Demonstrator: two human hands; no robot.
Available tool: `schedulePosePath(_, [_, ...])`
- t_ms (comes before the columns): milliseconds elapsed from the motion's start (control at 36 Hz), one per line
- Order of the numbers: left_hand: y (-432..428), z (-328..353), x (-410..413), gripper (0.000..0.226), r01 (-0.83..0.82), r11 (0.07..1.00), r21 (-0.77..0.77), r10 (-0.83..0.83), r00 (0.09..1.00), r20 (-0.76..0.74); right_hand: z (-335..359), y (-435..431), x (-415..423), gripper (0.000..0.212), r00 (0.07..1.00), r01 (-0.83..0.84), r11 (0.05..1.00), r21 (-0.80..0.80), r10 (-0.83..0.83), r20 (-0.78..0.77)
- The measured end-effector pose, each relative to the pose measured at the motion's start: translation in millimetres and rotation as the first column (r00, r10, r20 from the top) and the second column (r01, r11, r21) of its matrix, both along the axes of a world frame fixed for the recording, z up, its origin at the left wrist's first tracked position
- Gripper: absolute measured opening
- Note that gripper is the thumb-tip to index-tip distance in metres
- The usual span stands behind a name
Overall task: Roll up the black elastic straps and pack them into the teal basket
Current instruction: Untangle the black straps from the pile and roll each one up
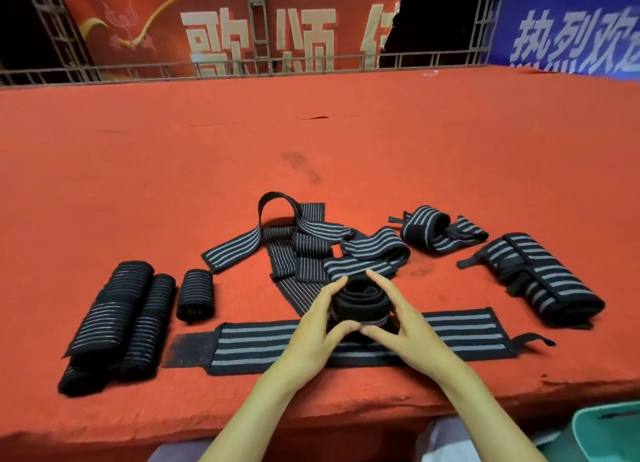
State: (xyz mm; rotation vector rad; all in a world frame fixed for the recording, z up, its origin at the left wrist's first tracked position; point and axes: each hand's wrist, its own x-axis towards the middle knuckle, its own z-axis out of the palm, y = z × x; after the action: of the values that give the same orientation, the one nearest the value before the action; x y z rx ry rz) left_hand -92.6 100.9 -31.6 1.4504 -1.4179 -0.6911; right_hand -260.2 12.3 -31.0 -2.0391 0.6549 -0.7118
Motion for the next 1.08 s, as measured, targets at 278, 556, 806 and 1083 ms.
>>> schedulePosePath(278, [-6.2, -4.3, 3.7, 0.055, 0.004, 1.000, -0.031, -0.002, 0.997, 0.076, -9.3, -1.8, -0.6, 0.068, 0.998, 0.063, 0.992, -0.109, -0.062, 0.011])
schedulePosePath(556, [-3.1, -3.5, 2.4, 0.065, 0.034, 0.999, -0.021, -0.033, 0.998, 0.058, -9.6, 1.4, -0.5, 0.072, 0.997, 0.056, 0.995, -0.087, -0.050, 0.063])
schedulePosePath(806, [-28.1, 13.5, -17.6, 0.072, 0.131, 0.991, -0.018, -0.132, 0.974, -0.184, 7.2, -15.3, -22.5, 0.079, 0.988, 0.050, 0.981, 0.188, -0.075, 0.133])
schedulePosePath(1083, [-117.7, 28.6, -91.7, 0.059, 0.204, 0.921, 0.333, 0.043, 0.795, -0.605, 40.0, -76.2, -89.8, 0.038, 0.877, 0.426, 0.902, 0.069, -0.393, -0.278])
